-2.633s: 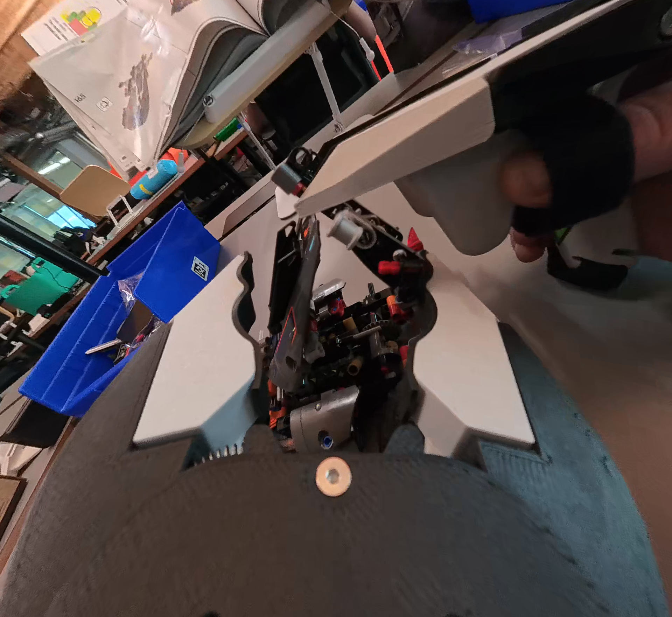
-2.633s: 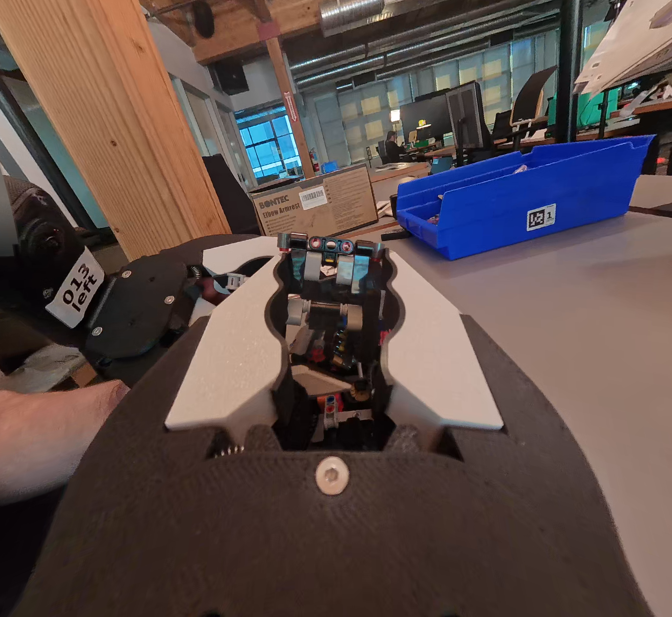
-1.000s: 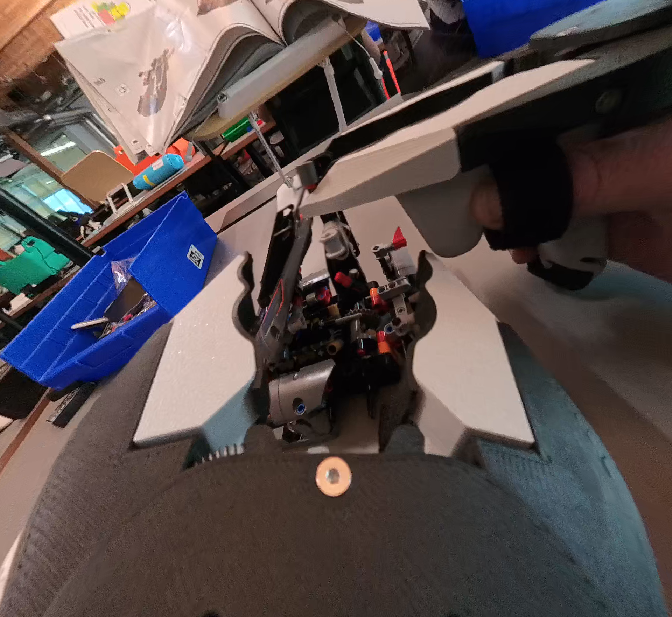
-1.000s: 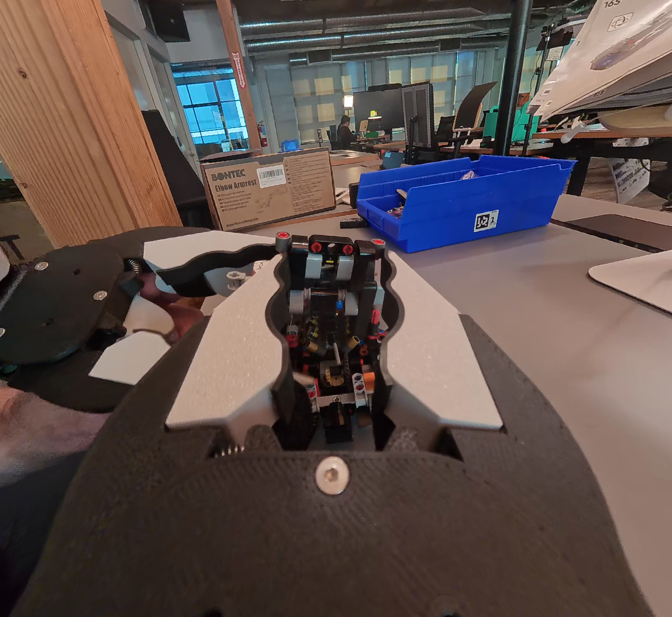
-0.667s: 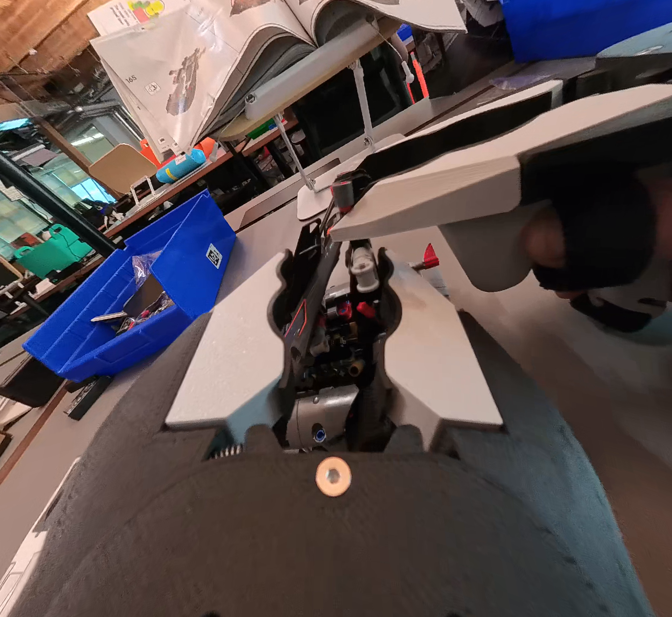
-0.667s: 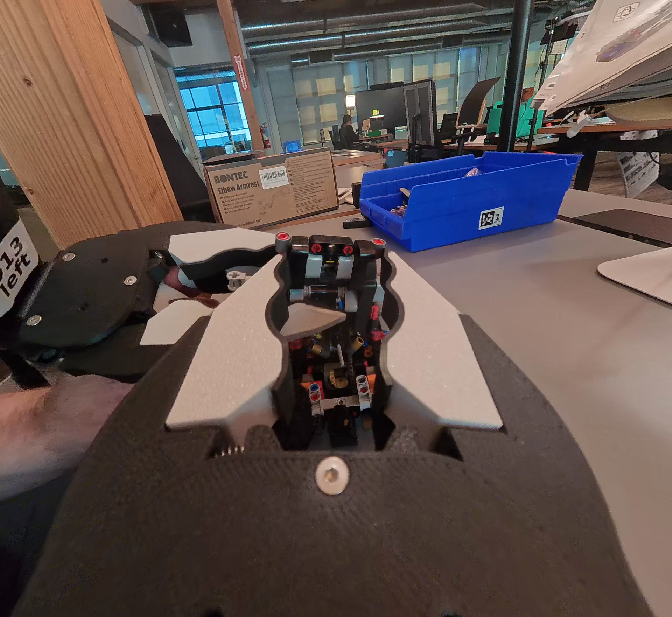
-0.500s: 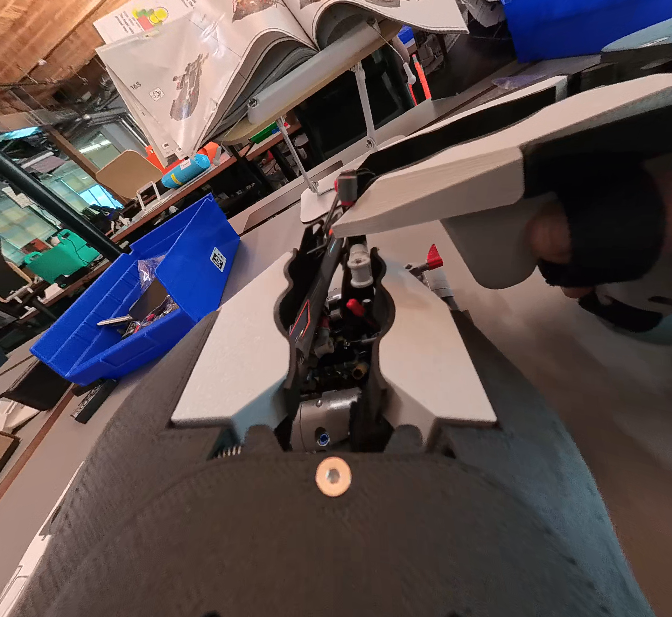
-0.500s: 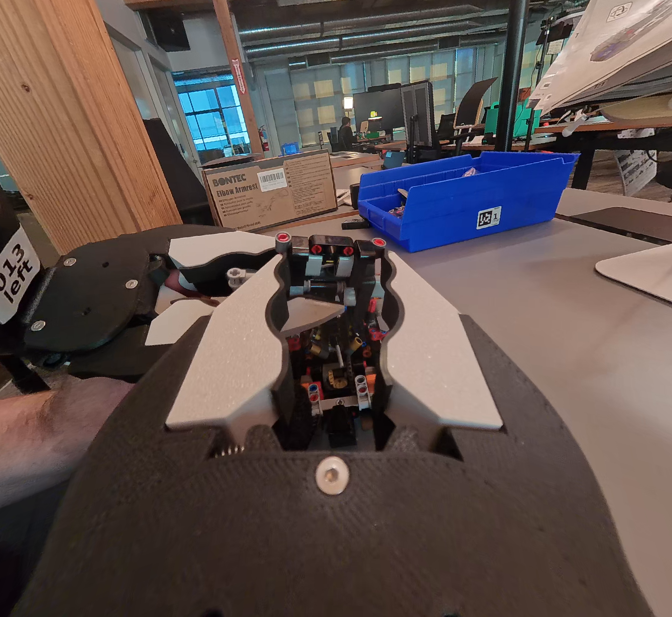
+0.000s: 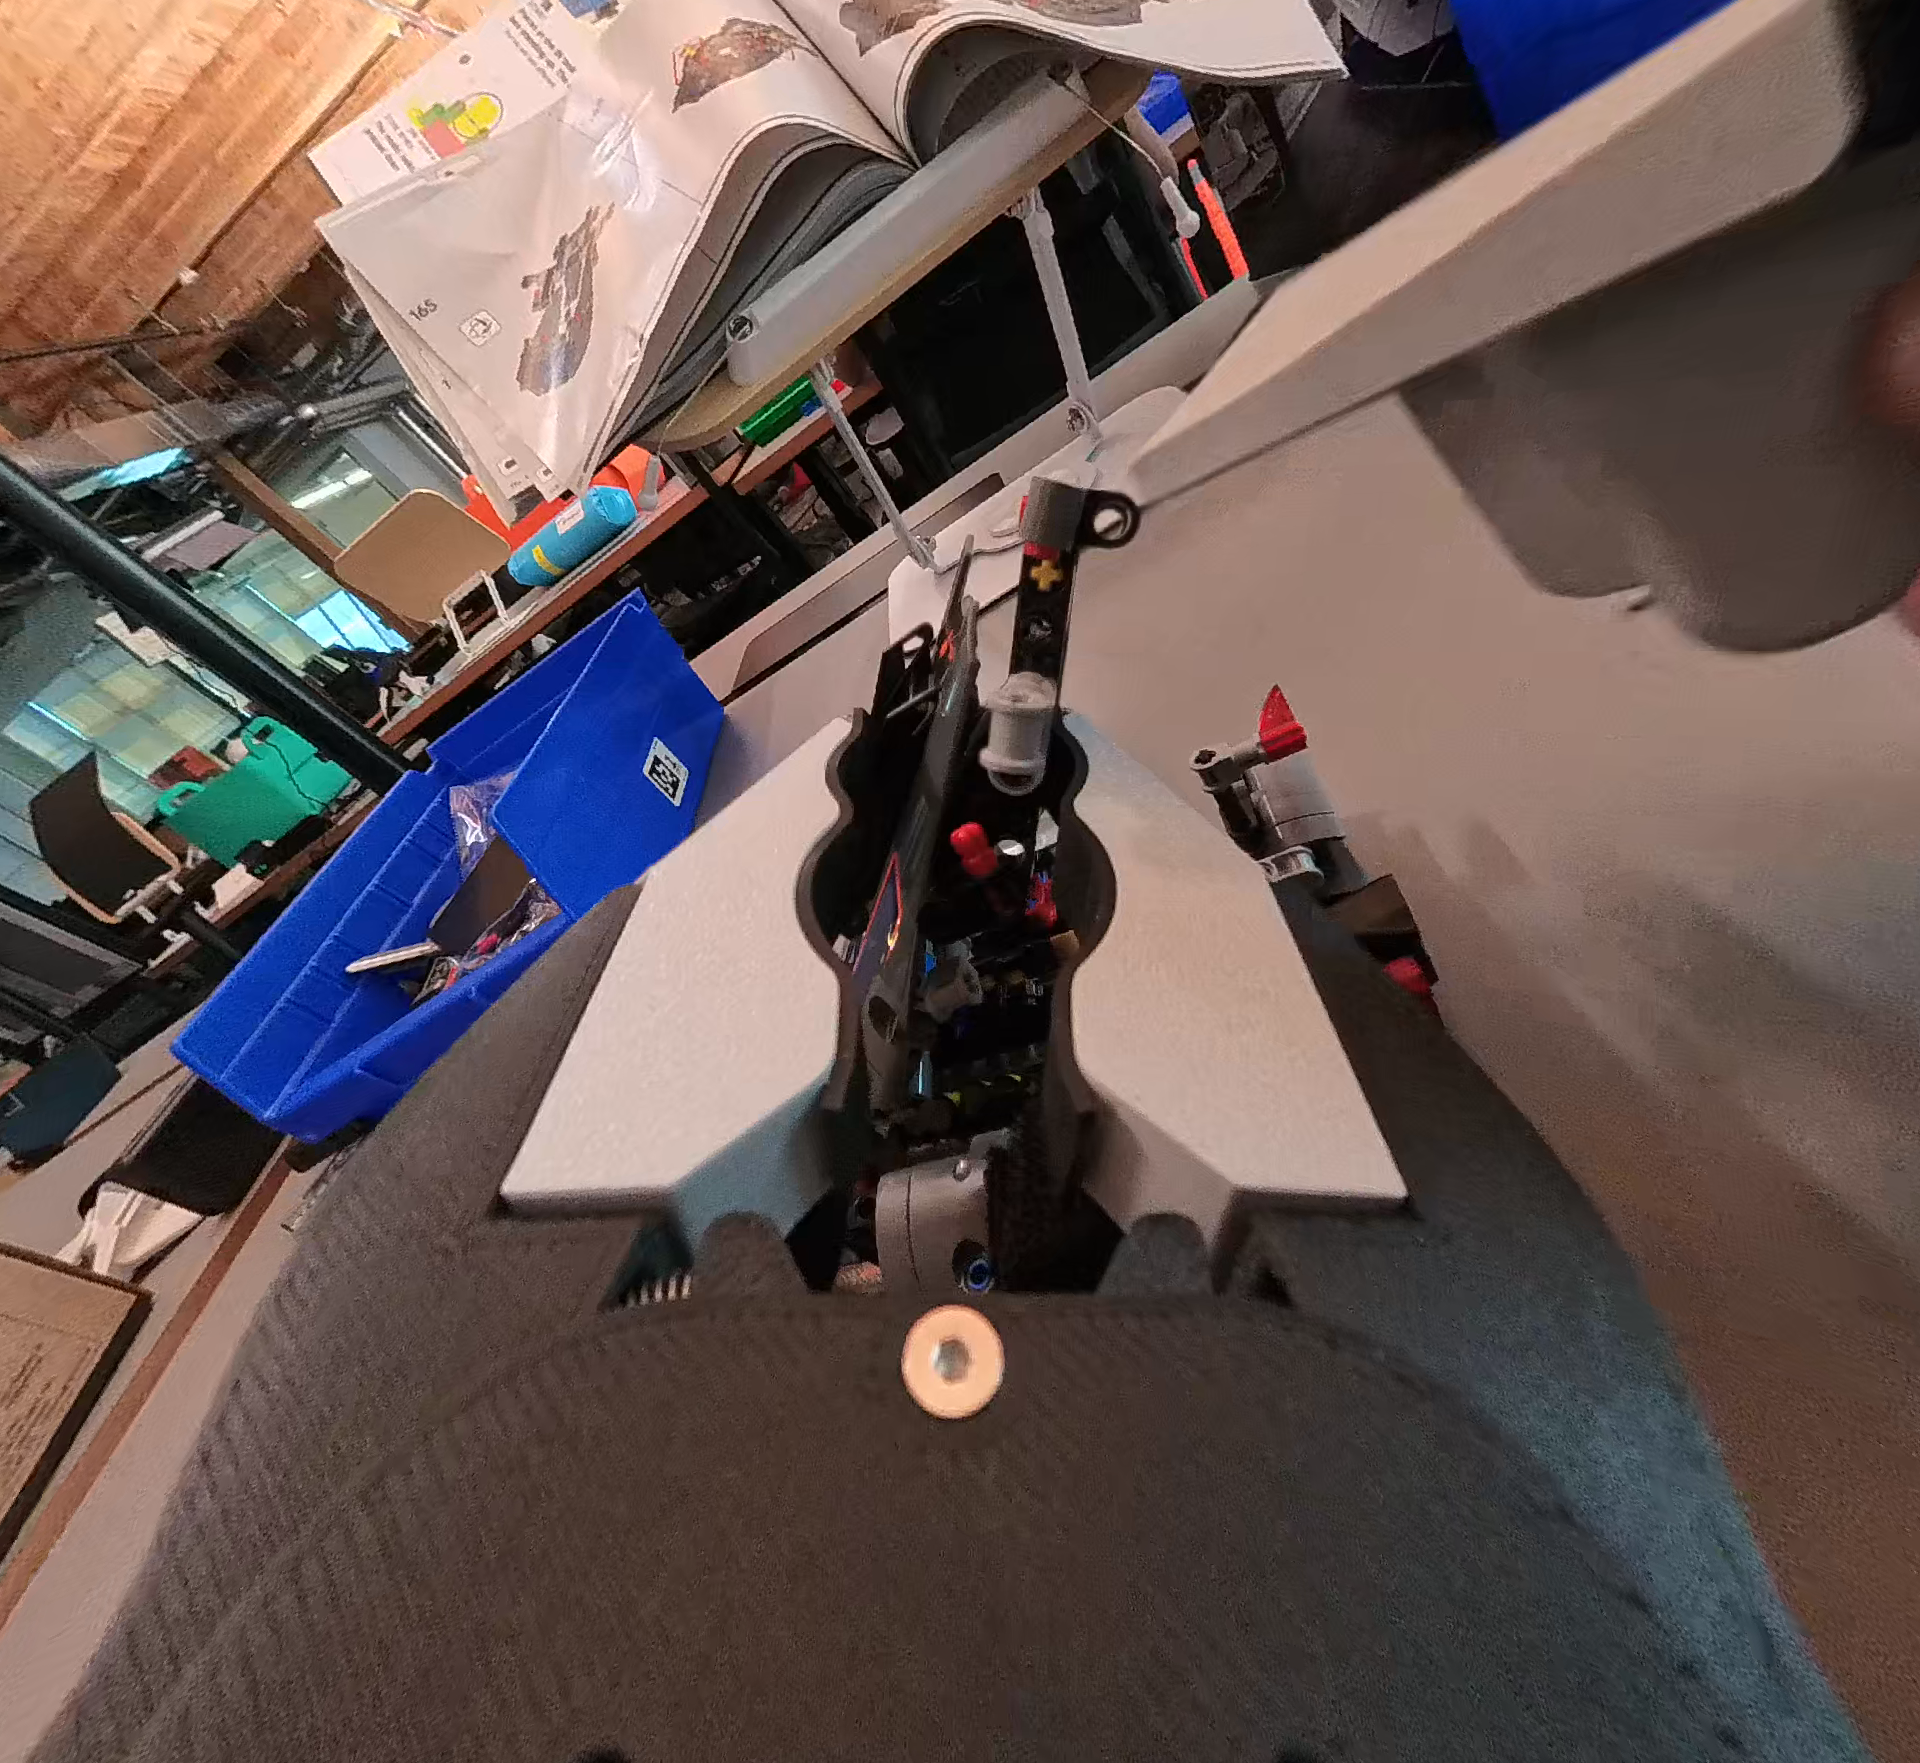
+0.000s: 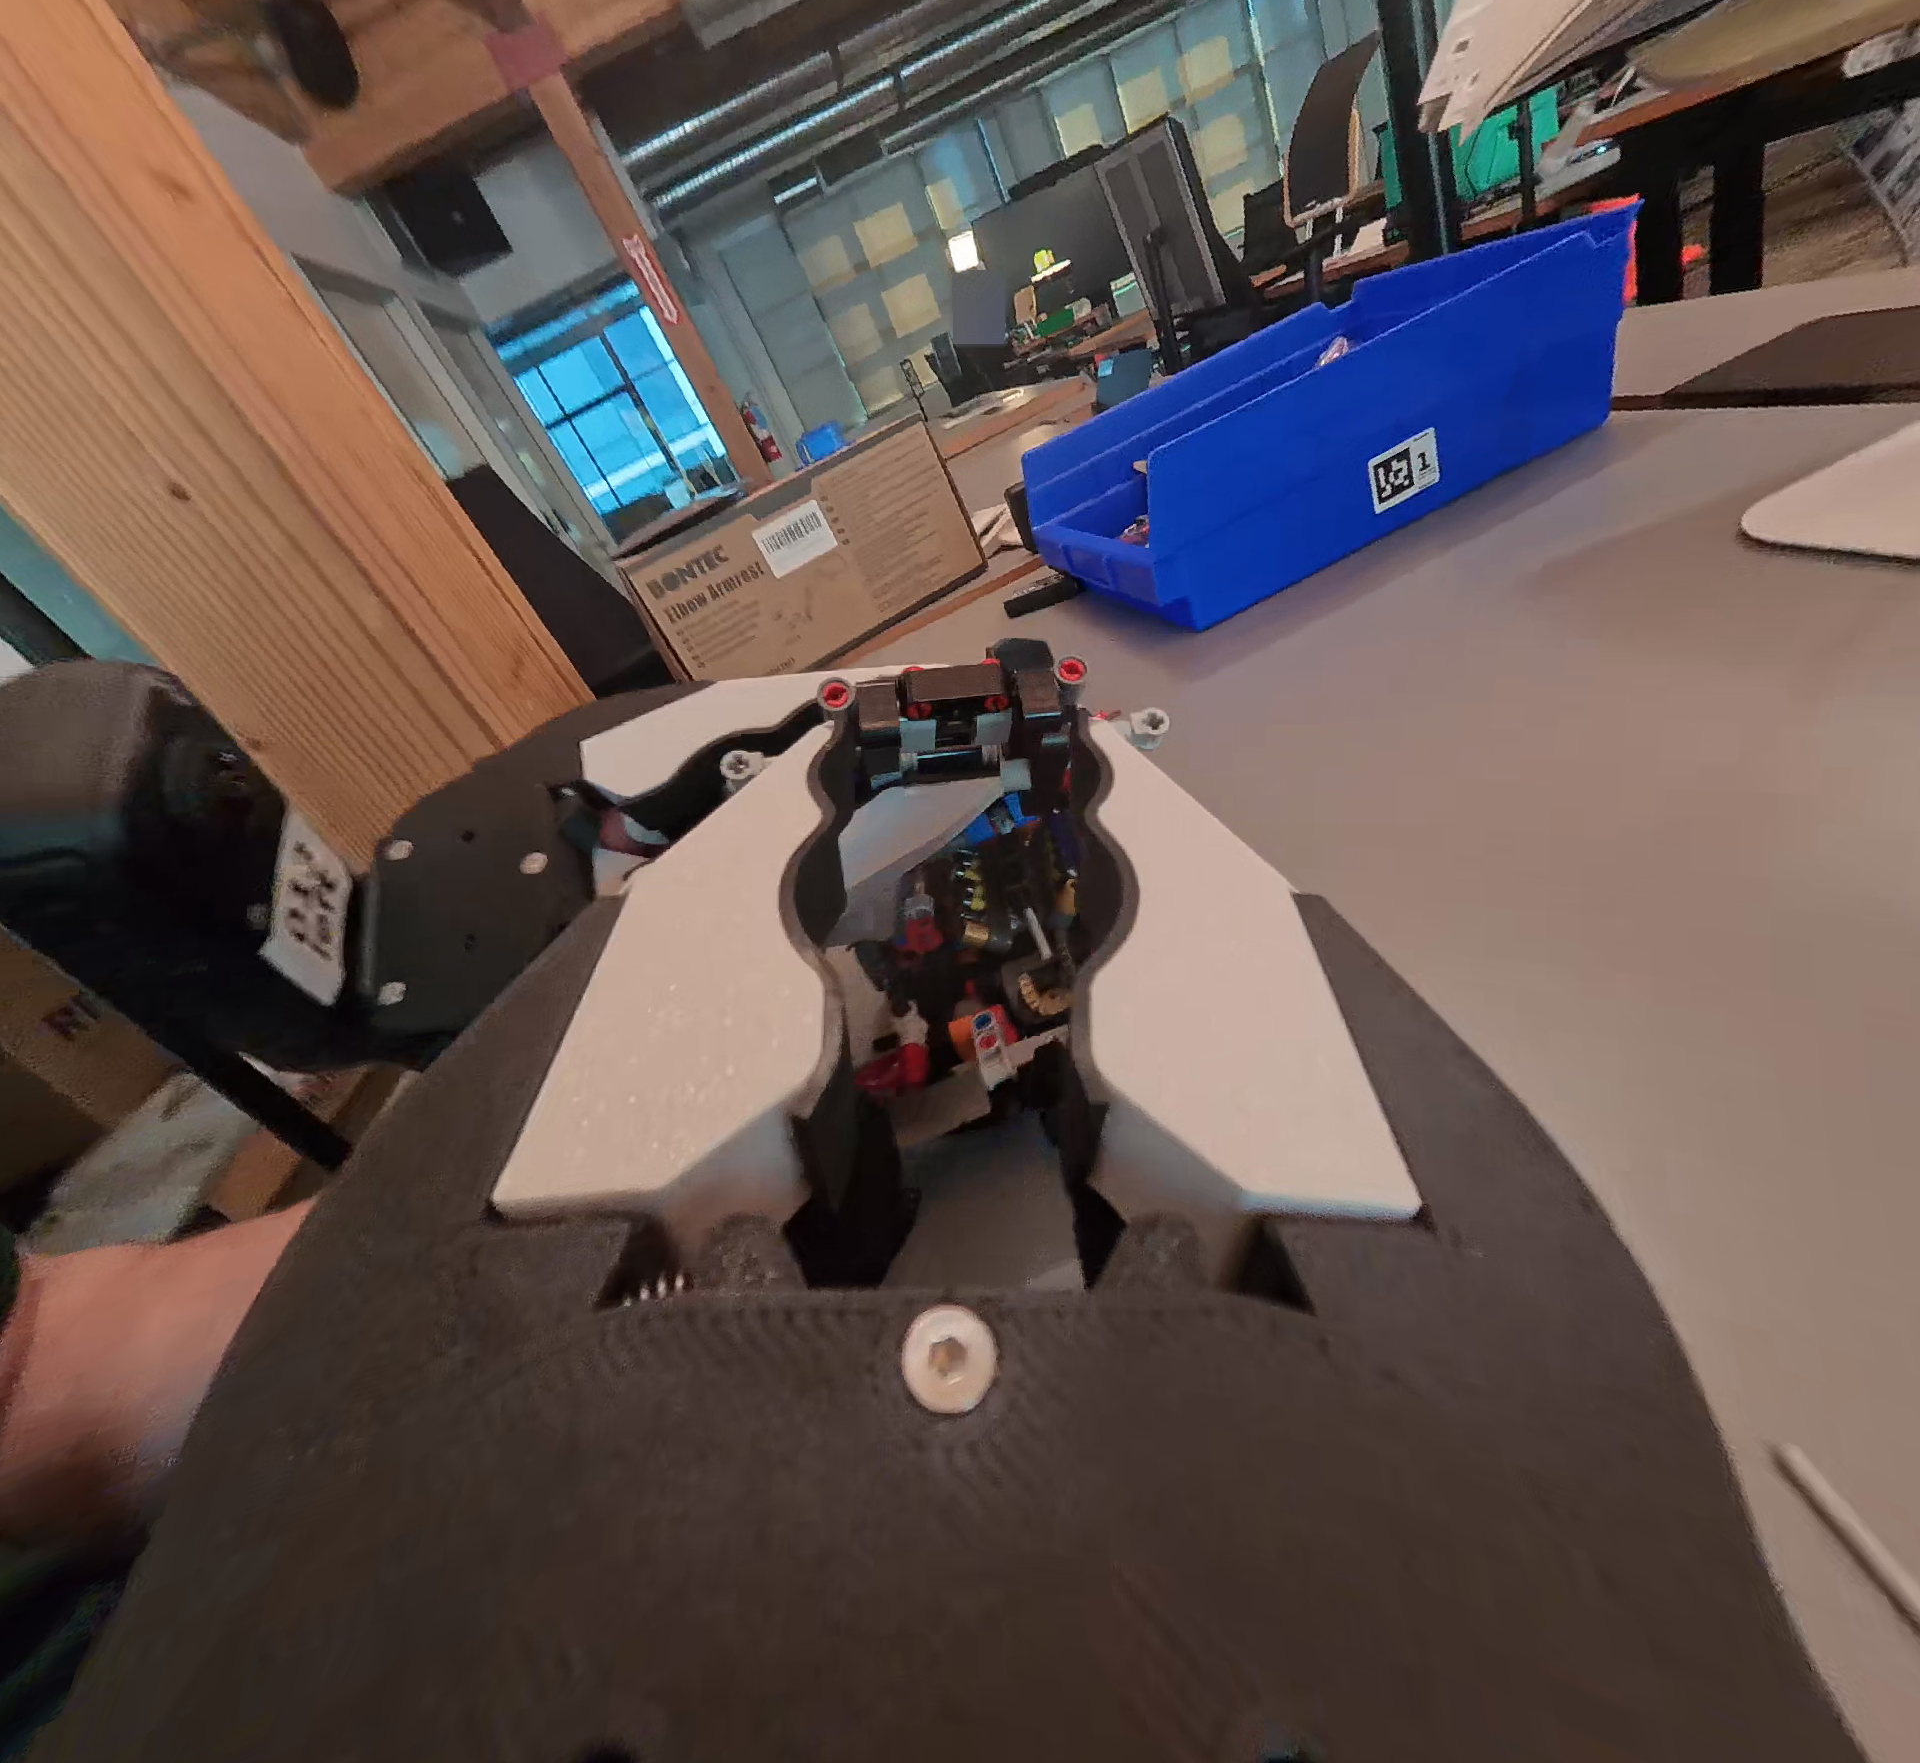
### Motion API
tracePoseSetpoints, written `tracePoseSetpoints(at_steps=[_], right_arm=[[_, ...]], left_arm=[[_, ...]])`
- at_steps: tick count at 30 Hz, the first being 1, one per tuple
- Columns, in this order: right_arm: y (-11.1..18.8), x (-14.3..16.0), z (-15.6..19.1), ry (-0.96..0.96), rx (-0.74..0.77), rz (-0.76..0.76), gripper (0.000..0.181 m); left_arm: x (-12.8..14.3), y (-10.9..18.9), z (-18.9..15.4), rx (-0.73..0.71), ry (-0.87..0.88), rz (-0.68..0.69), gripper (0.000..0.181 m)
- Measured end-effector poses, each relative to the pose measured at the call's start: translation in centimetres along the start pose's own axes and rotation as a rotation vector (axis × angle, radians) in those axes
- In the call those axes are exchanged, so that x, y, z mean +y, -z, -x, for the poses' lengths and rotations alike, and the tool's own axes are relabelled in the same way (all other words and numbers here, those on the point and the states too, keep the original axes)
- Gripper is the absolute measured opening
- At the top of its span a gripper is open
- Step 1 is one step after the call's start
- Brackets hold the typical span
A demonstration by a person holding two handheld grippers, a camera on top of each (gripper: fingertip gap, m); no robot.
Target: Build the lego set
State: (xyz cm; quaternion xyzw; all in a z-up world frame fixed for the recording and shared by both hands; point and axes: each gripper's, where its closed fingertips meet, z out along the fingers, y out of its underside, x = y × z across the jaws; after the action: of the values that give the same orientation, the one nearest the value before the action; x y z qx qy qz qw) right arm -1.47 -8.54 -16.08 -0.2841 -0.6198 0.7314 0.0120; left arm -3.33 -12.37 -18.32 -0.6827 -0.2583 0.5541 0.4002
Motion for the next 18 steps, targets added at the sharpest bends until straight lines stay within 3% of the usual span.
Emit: tracePoseSetpoints(at_steps=[3, 6, 11, 18], right_arm=[[1.5, 0.0, -0.2, -0.024, 0.025, 0.007, 0.020], [1.0, 1.9, -0.2, 0.004, 0.037, 0.125, 0.002], [-1.2, 3.5, -0.2, -0.015, 0.038, 0.208, 0.000], [-2.7, 3.5, 0.1, -0.084, -0.007, 0.187, 0.000]], left_arm=[[0.0, 0.0, -0.2, 0.008, -0.015, -0.003, 0.030], [0.1, 0.1, -0.1, 0.011, -0.016, -0.005, 0.030], [0.2, 0.4, -0.1, 0.015, -0.034, -0.001, 0.030], [0.4, 0.4, 0.0, 0.020, -0.057, 0.004, 0.030]])
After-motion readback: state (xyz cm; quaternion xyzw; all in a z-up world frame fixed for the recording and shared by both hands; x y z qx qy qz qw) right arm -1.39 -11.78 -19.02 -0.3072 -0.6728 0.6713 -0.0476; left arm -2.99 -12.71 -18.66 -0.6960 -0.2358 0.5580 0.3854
